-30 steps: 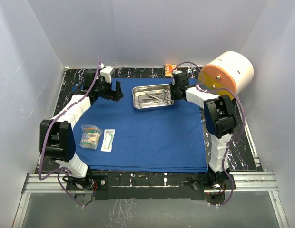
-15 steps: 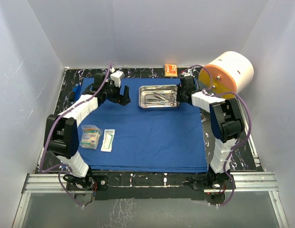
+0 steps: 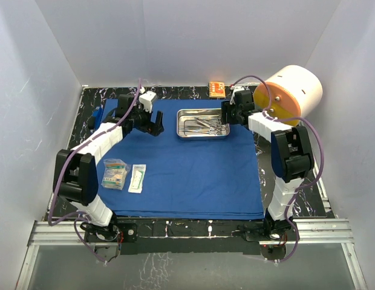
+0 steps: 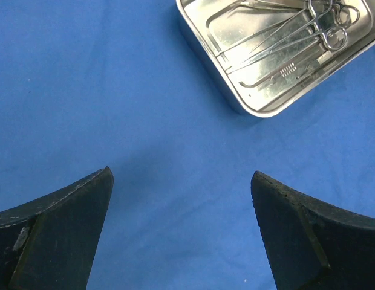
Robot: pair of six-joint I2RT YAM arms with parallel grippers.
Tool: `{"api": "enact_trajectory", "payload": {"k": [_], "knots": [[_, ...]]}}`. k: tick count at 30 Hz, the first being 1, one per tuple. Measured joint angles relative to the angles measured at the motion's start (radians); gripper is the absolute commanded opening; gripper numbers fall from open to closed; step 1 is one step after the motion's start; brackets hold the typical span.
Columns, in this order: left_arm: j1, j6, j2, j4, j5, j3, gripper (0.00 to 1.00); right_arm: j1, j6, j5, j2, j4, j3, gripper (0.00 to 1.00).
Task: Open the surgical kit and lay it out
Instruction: Move the container from the surgical kit, then pick up the medical item from the container.
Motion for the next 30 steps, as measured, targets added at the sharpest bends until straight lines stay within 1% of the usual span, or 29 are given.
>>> {"api": "enact_trajectory", "payload": {"k": [5, 10, 16, 20, 24, 30], "knots": [[0.000, 0.032, -0.062, 0.004, -0.023, -0.035, 0.97, 0.010, -0.120, -0.106, -0.012, -0.027, 0.049, 0.54], [0.000, 0.053, -0.094, 0.007, -0.042, -0.035, 0.98, 0.050, -0.229, -0.168, -0.006, -0.066, 0.137, 0.50], [0.000, 0.073, -0.111, 0.009, -0.058, -0.040, 0.98, 0.116, -0.323, -0.226, 0.075, -0.117, 0.271, 0.45], [0.000, 0.083, -0.111, 0.011, -0.069, -0.053, 0.98, 0.146, -0.366, -0.239, 0.154, -0.170, 0.335, 0.41], [0.006, 0.089, -0.113, 0.012, -0.074, -0.062, 0.98, 0.163, -0.394, -0.230, 0.238, -0.225, 0.393, 0.40], [0.014, 0.093, -0.125, 0.012, -0.075, -0.066, 0.99, 0.178, -0.423, -0.207, 0.318, -0.290, 0.449, 0.38]]}}
